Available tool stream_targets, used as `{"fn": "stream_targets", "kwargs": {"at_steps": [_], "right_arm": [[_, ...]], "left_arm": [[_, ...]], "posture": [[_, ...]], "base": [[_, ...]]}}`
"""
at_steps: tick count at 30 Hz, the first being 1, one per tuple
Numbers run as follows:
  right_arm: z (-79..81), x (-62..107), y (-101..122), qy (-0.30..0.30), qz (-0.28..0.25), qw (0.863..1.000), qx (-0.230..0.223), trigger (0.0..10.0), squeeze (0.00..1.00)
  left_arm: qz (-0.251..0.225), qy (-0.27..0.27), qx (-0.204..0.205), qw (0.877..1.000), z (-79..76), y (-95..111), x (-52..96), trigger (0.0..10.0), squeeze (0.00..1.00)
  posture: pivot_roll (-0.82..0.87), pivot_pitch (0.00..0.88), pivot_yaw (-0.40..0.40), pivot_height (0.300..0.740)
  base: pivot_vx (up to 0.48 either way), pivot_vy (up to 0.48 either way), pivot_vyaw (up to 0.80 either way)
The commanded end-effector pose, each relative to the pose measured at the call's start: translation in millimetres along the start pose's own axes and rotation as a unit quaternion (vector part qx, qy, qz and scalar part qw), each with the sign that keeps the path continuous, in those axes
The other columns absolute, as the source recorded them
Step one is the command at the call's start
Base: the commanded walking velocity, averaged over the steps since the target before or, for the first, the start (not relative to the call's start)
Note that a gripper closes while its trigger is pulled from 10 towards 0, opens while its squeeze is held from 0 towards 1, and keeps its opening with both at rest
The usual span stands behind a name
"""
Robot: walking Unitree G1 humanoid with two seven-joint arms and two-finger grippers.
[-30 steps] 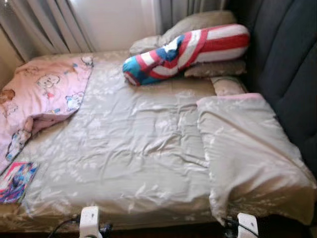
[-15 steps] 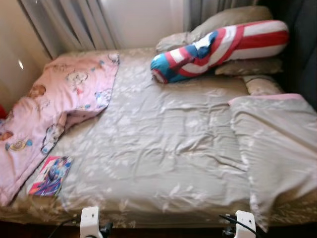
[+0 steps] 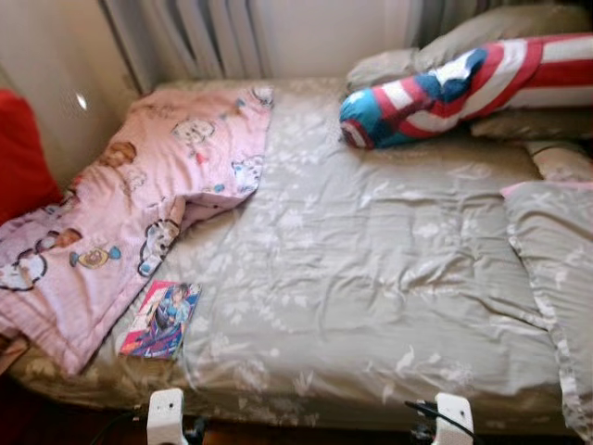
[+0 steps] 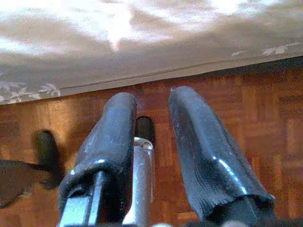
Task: Clean up the room
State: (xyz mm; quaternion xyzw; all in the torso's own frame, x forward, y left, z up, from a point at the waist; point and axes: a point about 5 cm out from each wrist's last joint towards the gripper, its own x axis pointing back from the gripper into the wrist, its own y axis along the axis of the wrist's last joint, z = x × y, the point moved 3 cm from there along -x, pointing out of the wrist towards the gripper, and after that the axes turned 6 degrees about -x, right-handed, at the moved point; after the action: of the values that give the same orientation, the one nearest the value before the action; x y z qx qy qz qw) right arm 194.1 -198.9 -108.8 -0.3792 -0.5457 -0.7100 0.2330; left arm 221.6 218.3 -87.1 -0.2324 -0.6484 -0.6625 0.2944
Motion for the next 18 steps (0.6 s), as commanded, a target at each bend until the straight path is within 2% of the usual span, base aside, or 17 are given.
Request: {"fn": "stream_targets", "kwargs": {"at_steps": [1, 18], "right_arm": [[9.8, 0.0, -6.1, 0.011, 0.01, 1.0, -0.003, 10.0, 0.0], [10.6, 0.1, -8.1, 0.012, 0.016, 1.0, 0.003, 10.0, 0.0]], "left_arm": [[0.021, 0.011, -0.002, 1.0, 9.5, -14.4, 5.0, 10.0, 0.0], [0.022, 0.013, -0.001, 1.0, 11.9, -14.1, 5.1, 10.0, 0.0]], "posture": [[0.02, 0.127, 0.047, 0.74], [0.02, 0.124, 0.045, 0.74]], "base": [[0.0, 0.48, 0.0], [0.0, 0.48, 0.0]]}}
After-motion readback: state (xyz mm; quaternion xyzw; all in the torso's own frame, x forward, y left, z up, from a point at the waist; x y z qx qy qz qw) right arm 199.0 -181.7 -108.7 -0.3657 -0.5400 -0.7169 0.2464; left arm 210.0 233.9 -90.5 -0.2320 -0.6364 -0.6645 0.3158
